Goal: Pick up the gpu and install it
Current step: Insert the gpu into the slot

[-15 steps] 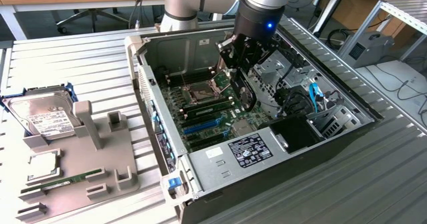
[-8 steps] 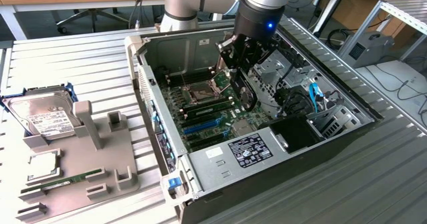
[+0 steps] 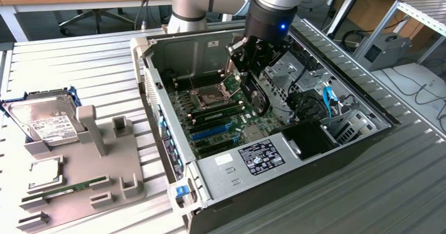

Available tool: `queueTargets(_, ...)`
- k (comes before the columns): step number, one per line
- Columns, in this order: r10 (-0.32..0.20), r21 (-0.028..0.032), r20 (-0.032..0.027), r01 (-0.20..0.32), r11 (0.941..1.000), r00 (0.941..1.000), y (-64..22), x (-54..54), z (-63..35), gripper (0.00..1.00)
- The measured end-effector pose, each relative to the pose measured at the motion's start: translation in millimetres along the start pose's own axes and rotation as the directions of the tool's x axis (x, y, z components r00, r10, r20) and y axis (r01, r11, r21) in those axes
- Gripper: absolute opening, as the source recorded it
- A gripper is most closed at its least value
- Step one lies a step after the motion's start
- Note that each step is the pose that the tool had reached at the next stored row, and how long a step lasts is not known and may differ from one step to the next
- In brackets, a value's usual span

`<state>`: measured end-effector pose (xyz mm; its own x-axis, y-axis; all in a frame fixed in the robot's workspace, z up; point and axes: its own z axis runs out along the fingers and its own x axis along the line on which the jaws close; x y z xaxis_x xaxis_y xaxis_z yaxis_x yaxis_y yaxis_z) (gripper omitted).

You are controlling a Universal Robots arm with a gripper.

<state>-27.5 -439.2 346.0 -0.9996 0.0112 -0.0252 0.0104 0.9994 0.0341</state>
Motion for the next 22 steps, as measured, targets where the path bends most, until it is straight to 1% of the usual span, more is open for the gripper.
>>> queueTargets(2,-0.022,0.0012,-0.0007,0.022,0.9998,0.9998,-0.1,0.0,0.1,0.27)
queueTargets(8,-0.059,0.0043,-0.0021,0.059,0.9983,0.9983,0.0,0.0,0.1,0.27)
queueTargets(10,-0.075,0.0061,-0.0027,0.075,0.9972,0.9972,0.0,0.0,0.0,0.27)
queueTargets(17,-0.110,0.0092,-0.0042,0.110,0.9939,0.9939,0.0,0.0,0.1,0.27)
queueTargets(22,-0.137,0.0116,-0.0054,0.137,0.9905,0.9905,0.0,0.0,0.1,0.27)
